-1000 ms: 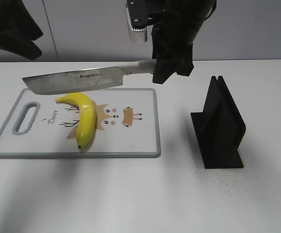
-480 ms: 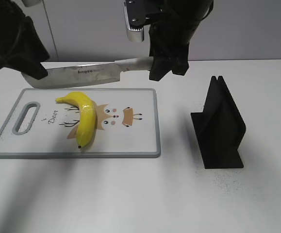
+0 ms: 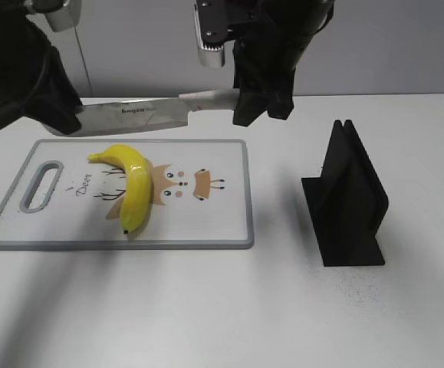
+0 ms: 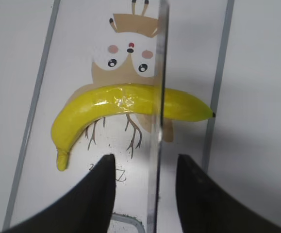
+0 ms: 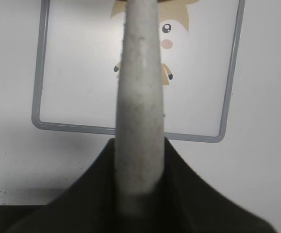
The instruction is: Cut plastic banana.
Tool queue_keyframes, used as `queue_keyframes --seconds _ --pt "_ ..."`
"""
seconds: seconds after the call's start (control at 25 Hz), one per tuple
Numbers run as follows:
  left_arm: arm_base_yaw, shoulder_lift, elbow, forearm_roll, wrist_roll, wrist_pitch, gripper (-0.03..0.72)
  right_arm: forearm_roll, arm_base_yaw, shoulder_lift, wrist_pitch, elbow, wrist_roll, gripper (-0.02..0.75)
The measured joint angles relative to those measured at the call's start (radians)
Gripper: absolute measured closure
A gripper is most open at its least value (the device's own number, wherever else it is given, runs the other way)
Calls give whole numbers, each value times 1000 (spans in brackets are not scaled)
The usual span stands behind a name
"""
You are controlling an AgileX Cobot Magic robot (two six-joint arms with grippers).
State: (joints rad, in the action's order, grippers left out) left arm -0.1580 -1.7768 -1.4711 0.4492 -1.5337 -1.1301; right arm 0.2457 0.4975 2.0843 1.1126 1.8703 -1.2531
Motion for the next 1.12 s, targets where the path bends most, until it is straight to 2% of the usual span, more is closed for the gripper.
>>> queue_keyframes --seconds 0.12,0.2,0.28,0.44,0.52,1.12 --pt "0 -19 0 0 0 1 293 1 0 7 0 0 1 577" --pt "0 -28 -1 0 0 9 327 2 0 15 0 0 1 577" --pt "0 -30 -1 0 0 24 401 2 0 25 -1 0 1 577" --pt "0 -33 -1 0 0 26 628 2 -1 36 -18 0 3 577" --pt "0 -44 -1 2 0 26 667 2 -2 38 -20 0 3 577" --pt "-2 -160 -1 5 -7 141 680 -2 -25 110 -110 3 -4 577"
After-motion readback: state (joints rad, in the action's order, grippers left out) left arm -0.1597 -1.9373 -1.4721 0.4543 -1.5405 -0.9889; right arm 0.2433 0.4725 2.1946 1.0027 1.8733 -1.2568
